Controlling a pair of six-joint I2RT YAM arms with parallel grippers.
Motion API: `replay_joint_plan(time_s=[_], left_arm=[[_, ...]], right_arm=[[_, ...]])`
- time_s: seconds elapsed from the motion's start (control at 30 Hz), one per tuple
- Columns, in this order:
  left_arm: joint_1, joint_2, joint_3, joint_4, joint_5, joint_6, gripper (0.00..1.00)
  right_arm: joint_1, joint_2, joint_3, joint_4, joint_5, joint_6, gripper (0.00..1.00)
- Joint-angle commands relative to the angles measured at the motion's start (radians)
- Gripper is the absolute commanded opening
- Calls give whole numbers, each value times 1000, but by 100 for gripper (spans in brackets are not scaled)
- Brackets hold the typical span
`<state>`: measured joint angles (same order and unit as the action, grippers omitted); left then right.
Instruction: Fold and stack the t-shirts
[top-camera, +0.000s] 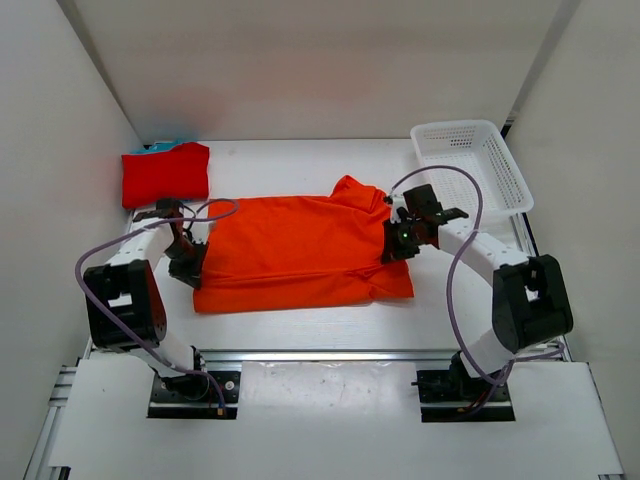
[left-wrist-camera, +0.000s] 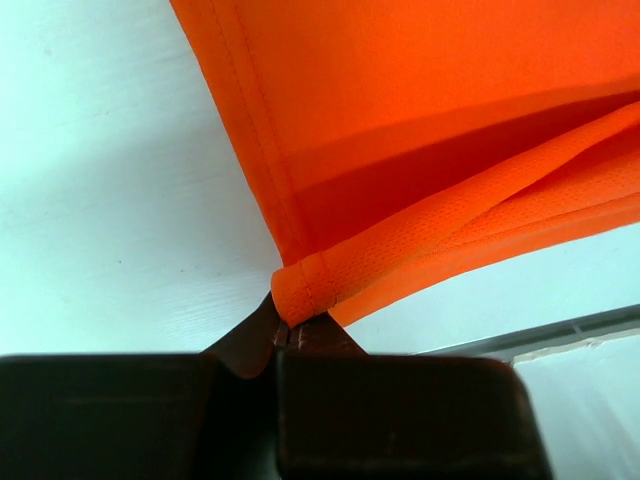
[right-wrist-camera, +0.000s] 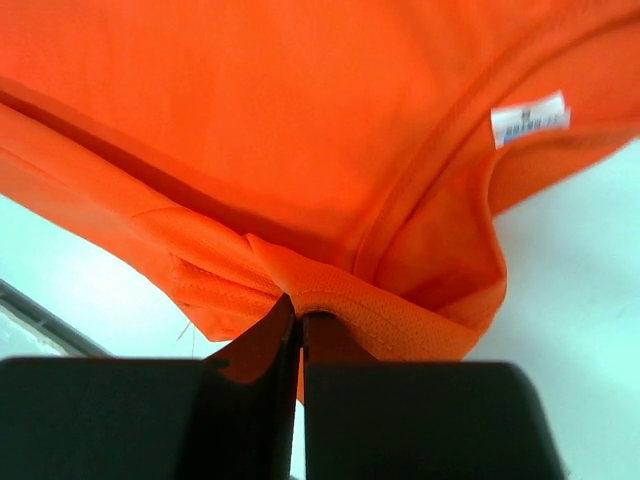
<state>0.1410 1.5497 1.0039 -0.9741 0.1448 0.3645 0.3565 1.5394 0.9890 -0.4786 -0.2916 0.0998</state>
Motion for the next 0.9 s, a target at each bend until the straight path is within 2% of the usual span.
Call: replay_joint_plan(time_s=[0.0,0.1,0.23,0.4,0.5,0.57,0.67,0.87], left_arm=[[-4,29,35,12,-16,-30,0],[5,50,39,25,-14,-53,0],[8,46,19,14,-8,-39,0],[3,-31,-40,-31,6,31,0],[-4,-57,-59,-17,2,30,0],[-6,-42,-39,-14,18,19,0],[0,7,-1,-11,35,-8,0],[11,72,73,31,26,-74,0]], right_arm=[[-4,45,69,-26,12,-43,0],[-19,76,86,-43,-9,-46,1],[-30,15,5,-57,-55,-51,0],[18,-171,-189,-132,-122,-64,0],[41,-234,-220,-147,-97,-57,0],[35,-217,-187,-143,-75,-80,0],[24,-121,-43,-129,-47,-91,0],[18,135,152,-101,-29,-88,0]])
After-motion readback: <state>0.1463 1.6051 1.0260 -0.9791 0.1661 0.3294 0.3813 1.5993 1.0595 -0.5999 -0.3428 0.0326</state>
